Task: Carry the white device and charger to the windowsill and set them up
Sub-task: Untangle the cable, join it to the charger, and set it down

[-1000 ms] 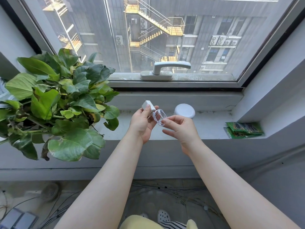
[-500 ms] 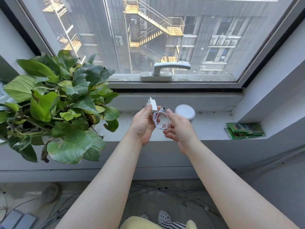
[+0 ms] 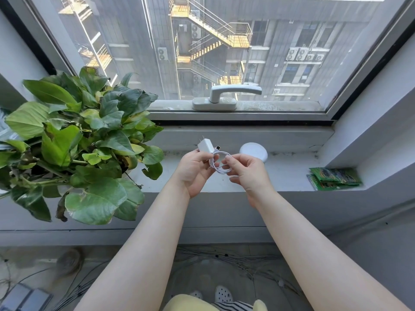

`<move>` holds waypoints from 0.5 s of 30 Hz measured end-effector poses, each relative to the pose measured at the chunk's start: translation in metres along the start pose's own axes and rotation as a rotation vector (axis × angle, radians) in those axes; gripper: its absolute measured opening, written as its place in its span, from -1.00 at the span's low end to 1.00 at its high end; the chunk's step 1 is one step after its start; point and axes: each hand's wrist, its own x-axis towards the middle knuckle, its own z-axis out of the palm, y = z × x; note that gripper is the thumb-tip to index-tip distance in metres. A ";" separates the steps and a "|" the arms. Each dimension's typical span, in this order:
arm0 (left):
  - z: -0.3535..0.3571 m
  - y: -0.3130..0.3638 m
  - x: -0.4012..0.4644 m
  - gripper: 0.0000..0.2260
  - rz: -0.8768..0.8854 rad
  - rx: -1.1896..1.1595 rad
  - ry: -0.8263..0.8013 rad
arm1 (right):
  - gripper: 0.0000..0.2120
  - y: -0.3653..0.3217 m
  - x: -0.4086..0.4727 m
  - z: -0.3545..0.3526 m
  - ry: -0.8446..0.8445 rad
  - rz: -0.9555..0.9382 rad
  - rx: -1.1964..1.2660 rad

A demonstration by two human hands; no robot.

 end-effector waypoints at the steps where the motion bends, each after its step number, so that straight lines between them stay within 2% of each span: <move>1: 0.000 0.000 -0.001 -0.83 -0.003 0.000 -0.012 | -0.87 0.000 0.000 0.000 0.014 0.000 -0.007; 6: 0.002 -0.001 -0.003 -0.85 0.023 0.019 -0.033 | -0.97 0.003 0.002 0.001 0.126 -0.012 0.041; 10: 0.005 -0.003 -0.002 -0.85 0.045 0.040 0.024 | -0.92 0.005 0.002 0.003 0.157 -0.159 -0.180; 15: 0.006 -0.003 -0.003 -0.82 0.061 0.072 0.065 | -0.80 0.003 -0.001 0.008 0.123 -0.204 -0.405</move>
